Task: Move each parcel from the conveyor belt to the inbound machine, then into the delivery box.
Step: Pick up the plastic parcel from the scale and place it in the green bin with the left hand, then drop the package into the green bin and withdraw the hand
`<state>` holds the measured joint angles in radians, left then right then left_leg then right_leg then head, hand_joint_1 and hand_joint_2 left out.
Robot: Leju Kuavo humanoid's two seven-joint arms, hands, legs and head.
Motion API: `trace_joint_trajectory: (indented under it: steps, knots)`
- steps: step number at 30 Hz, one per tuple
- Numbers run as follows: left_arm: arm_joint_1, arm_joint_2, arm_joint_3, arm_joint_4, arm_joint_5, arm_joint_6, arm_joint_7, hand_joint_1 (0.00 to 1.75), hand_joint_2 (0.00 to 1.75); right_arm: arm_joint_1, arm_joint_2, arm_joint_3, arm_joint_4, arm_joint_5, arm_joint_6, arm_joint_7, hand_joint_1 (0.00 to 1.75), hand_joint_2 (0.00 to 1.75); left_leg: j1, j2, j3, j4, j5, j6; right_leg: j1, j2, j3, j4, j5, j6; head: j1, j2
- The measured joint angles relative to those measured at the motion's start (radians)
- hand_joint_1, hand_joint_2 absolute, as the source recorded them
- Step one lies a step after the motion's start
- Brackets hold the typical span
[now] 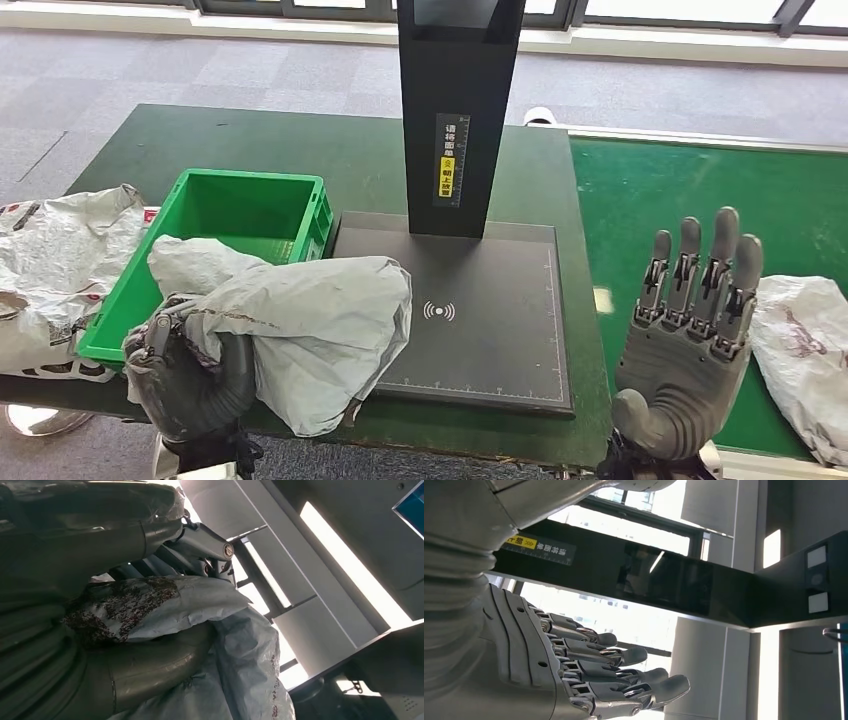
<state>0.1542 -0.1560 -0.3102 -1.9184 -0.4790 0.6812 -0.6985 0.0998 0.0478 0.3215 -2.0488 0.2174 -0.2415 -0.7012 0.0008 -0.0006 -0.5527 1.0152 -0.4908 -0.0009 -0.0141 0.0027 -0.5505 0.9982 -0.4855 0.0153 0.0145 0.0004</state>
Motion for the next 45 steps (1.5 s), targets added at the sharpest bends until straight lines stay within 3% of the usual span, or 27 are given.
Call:
trace_joint_trajectory:
  steps: [3, 7, 11, 23, 26, 31, 37, 45]
  knots:
    - [-0.054, 0.025, 0.026, 0.02, 0.073, -0.058, 0.017, 1.75, 1.75, 0.001, -0.027, 0.028, 0.001, -0.007, -0.051, 0.0, 0.0, 1.75, 0.0, 0.0, 0.0, 0.0, 0.001, 0.0, 0.0, 0.0, 0.0, 0.0, 0.0, 0.0, 0.0, 0.0]
    - [-0.198, 0.048, 0.126, 0.145, 0.104, -0.154, 0.074, 1.75, 1.75, 0.002, -0.054, 0.06, 0.002, -0.007, -0.1, 0.0, 0.0, 1.75, 0.0, -0.002, 0.001, 0.0, 0.004, -0.001, 0.0, -0.002, 0.001, 0.0, 0.003, -0.001, 0.0, 0.0]
    - [-0.291, 0.061, 0.21, 0.248, 0.104, -0.174, 0.094, 1.75, 1.75, 0.005, -0.073, 0.082, 0.002, -0.006, -0.118, 0.0, 0.0, 1.75, 0.0, 0.001, 0.001, 0.0, 0.004, -0.002, 0.0, 0.0, -0.001, 0.001, 0.005, -0.003, 0.0, 0.0]
    - [-0.368, 0.075, 0.273, 0.352, 0.109, -0.189, 0.108, 1.75, 1.75, 0.006, -0.094, 0.091, 0.003, -0.007, -0.128, 0.0, 0.0, 1.75, 0.0, 0.001, -0.001, 0.0, 0.004, -0.002, 0.0, 0.0, -0.002, 0.001, 0.004, -0.003, 0.0, 0.0]
    - [-0.423, 0.088, 0.304, 0.408, 0.103, -0.199, 0.135, 1.75, 1.75, 0.011, -0.103, 0.107, 0.004, -0.008, -0.16, 0.0, 0.0, 1.75, 0.0, 0.001, -0.001, 0.0, 0.004, -0.002, 0.0, 0.0, -0.002, 0.001, 0.004, -0.003, 0.0, 0.0]
    - [-0.573, 0.137, 0.403, 0.603, 0.058, -0.199, 0.154, 1.75, 1.75, 0.027, -0.133, 0.145, 0.005, -0.022, -0.223, 0.0, 0.0, 1.75, 0.001, 0.001, 0.0, 0.0, 0.006, -0.003, 0.001, 0.0, -0.003, 0.003, 0.005, -0.004, 0.0, 0.0]
    - [-0.696, 0.198, 0.526, 0.858, 0.068, -0.19, 0.104, 1.75, 1.75, 0.044, -0.16, 0.158, 0.005, -0.033, -0.23, 0.0, 0.0, 1.75, 0.001, 0.002, -0.001, 0.0, 0.006, -0.004, 0.001, 0.002, -0.004, 0.004, 0.005, -0.004, 0.0, 0.0]
    - [-0.773, 0.202, 0.58, 1.127, 0.02, -0.16, 0.078, 1.75, 1.75, 0.056, -0.162, 0.158, 0.005, 0.016, -0.242, 0.0, 0.0, 1.75, 0.001, 0.002, -0.002, 0.0, 0.006, -0.004, 0.001, 0.001, -0.004, 0.003, 0.005, -0.004, 0.0, 0.0]
